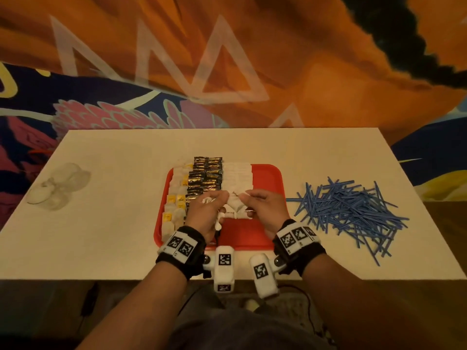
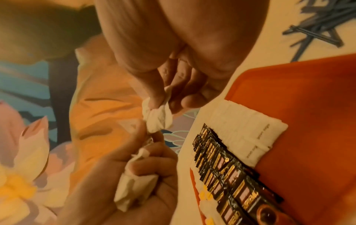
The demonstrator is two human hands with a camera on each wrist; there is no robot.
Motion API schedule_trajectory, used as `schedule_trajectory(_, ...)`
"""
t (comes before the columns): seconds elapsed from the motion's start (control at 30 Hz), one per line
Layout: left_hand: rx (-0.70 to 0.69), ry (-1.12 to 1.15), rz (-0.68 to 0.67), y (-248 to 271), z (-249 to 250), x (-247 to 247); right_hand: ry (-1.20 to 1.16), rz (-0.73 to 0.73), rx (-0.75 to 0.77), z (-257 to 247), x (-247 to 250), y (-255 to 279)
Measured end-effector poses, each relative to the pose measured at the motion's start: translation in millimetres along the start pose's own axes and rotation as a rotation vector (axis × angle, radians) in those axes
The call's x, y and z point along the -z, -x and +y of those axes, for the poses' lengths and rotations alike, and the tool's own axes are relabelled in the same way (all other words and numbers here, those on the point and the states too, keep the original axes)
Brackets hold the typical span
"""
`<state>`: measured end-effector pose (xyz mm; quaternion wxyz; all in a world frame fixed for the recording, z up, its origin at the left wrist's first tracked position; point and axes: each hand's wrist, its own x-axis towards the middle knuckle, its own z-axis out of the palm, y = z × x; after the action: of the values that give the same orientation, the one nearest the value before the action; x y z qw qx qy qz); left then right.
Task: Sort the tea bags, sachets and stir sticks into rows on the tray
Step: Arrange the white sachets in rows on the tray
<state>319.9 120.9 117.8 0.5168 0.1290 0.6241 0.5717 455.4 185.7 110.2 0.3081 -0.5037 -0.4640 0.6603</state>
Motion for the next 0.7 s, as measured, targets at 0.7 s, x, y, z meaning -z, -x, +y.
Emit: schedule_trajectory(0.7,0.009,-0.299,0.103,-31.7,-33.1,24.2,0.193,-0.063,-0.167,53.1,-12.5,-23.4)
